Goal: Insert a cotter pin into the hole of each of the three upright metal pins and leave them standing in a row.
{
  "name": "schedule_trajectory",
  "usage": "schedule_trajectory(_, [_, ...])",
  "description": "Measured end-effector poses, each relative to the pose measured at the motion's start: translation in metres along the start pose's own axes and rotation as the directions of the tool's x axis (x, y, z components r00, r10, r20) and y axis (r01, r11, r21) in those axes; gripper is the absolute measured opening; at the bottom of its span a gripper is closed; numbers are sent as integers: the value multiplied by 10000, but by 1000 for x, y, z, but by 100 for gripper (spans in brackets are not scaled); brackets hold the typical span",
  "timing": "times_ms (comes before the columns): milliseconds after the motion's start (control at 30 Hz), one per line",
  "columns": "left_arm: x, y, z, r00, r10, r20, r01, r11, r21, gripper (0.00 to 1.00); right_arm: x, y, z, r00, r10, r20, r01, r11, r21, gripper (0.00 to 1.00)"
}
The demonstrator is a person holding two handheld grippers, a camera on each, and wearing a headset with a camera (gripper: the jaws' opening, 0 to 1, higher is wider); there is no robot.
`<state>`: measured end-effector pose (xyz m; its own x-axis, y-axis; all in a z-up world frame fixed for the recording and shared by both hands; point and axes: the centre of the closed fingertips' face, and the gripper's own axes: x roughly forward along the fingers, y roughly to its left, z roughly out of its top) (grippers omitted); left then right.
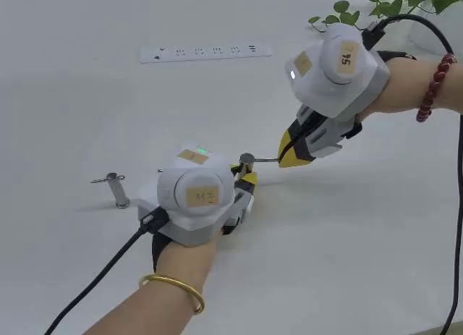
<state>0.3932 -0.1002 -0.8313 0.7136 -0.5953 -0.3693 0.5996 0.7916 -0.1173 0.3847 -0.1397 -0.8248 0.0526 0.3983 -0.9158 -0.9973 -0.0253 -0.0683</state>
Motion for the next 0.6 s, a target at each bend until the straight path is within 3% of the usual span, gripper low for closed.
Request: schedule_trajectory(600, [2, 0, -2, 9999, -69, -157, 69, 10000, -18, 12, 6, -6, 14, 9996, 79, -271, -96, 9979, -648, 4])
